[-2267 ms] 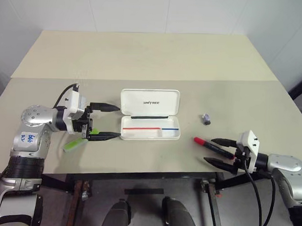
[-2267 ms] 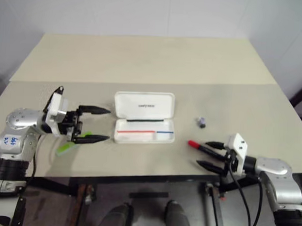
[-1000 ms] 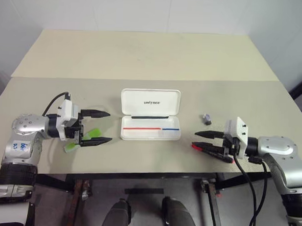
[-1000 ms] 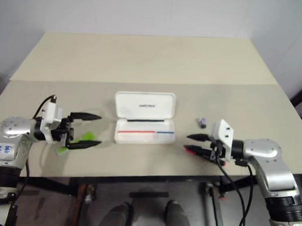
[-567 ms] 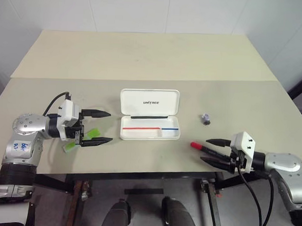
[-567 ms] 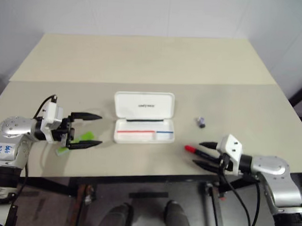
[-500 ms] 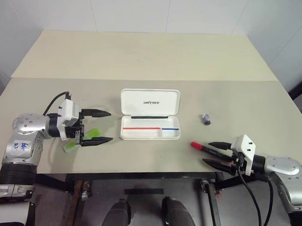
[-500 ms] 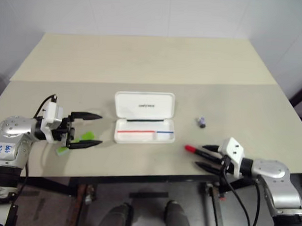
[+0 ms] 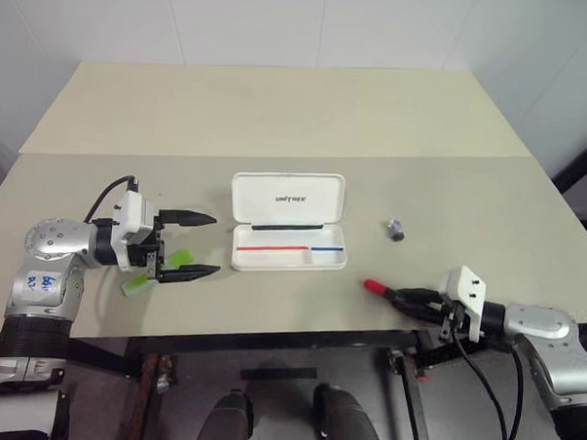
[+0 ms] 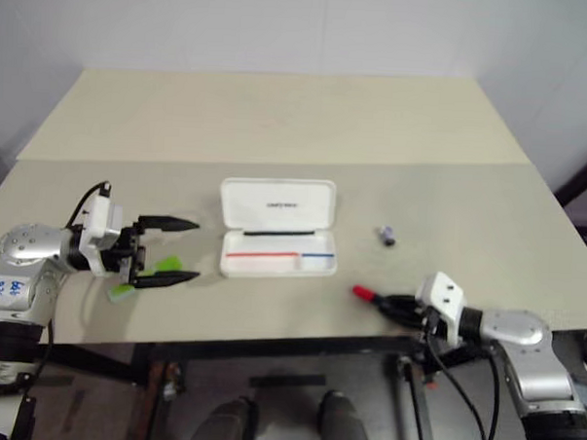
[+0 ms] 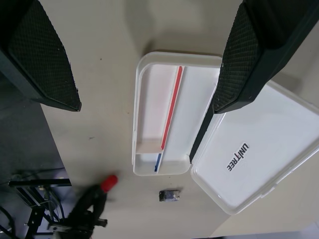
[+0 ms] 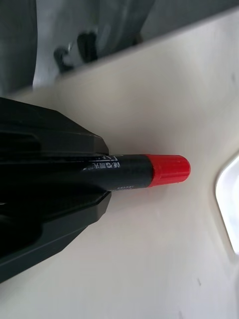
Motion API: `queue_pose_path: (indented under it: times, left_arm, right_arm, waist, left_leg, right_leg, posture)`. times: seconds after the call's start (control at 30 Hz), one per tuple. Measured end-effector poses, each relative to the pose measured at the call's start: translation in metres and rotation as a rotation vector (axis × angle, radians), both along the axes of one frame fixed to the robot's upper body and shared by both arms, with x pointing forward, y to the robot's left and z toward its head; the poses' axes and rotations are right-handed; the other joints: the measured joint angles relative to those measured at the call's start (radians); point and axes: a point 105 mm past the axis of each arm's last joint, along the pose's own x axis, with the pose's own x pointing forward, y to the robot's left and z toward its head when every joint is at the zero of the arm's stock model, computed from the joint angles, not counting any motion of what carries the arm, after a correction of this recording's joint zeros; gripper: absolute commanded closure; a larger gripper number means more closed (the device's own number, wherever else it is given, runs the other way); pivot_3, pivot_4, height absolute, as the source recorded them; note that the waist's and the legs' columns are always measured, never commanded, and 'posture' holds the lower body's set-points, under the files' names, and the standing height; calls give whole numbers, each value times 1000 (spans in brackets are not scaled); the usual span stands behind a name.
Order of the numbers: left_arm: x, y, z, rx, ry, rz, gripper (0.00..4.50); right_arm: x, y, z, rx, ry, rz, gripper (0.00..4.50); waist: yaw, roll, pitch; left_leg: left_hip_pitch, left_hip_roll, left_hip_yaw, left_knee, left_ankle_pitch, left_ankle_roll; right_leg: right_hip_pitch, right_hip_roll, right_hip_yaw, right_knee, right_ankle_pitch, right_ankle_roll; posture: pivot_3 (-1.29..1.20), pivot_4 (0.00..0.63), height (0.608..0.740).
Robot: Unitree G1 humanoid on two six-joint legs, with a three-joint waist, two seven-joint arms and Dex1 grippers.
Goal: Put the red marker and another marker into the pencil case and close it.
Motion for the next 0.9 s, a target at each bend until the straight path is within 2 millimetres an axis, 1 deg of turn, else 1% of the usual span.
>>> queue_pose_path:
  times: [0.1,0.23,0.3,0.37,0.43,0.47,0.53,0.63,0.73,0.83,0.9]
  left_arm:
    - [0,0,-1,0,3,2,0]
    - [-1,1,-3,0,6,9,0]
    - [-2,0,-3,2,5,7,0]
    - [-3,1,-3,5,1,9,0]
    - [-3,2,-5,4,4,19,0]
    - [-4,4,-6,2,7,27,0]
    - [-5,5,-8,0,9,36,0]
    - [-5,7,-7,-3,6,50,0]
    - [-5,7,-8,-4,6,58,0]
    - [-7,6,-8,-1,-2,59,0]
    - [-8,6,-9,-1,0,64,0]
  right_arm:
    - [9,7,14,1,-57,16,3887]
    - [17,28,41,18,-145,89,3887]
    - [20,38,55,35,-179,127,3887]
    - [23,47,65,46,-195,162,3887]
    - [26,63,72,53,-203,223,3887]
    - [29,74,75,60,-203,260,3887]
    - [35,90,74,57,-194,305,3887]
    - [45,100,65,39,-170,322,3887]
    - [61,120,57,15,-166,350,3887]
    - [75,135,55,16,-171,348,3887]
    - [80,142,54,18,-171,353,3887]
  waist:
    - [3,0,0]
    - [2,0,0]
    - [3,0,0]
    - [3,1,0]
    - [1,1,0]
    - [-3,1,0]
    - [-2,1,0]
    - [3,1,0]
    - [0,1,1]
    - [-1,1,1]
    - [-1,1,1]
  left_leg:
    - [0,0,-1,-1,0,0]
    - [-2,1,-1,-2,-1,-2]
    - [-2,1,-2,-3,-2,-3]
    - [-3,1,-3,-3,-3,-3]
    - [-3,1,-3,-4,-3,-3]
    - [-3,2,-2,-4,-3,-3]
    - [-3,2,-3,-4,-3,-3]
    - [-3,1,-3,-4,-3,-3]
    - [-3,1,-2,-4,-3,-3]
    - [-4,1,-3,-5,-3,-3]
    - [-4,1,-3,-6,-3,-3]
  right_leg:
    - [-1,0,0,0,0,1]
    - [-3,0,-1,1,3,6]
    - [-4,0,-3,1,3,7]
    - [-4,0,-3,1,2,6]
    - [-4,0,-3,0,2,6]
    - [-4,1,-2,0,2,6]
    - [-4,1,-3,0,2,6]
    - [-5,0,-4,0,1,6]
    - [-5,0,-3,0,2,6]
    - [-6,0,-3,0,2,6]
    - [-6,0,-4,1,1,5]
  posture:
    - [0,150,740]
    - [0,150,740]
    - [0,150,740]
    - [0,150,740]
    - [0,150,740]
    - [0,150,740]
    - [0,150,740]
    - [0,150,740]
    - [0,150,740]
    - [0,150,740]
    - [0,150,740]
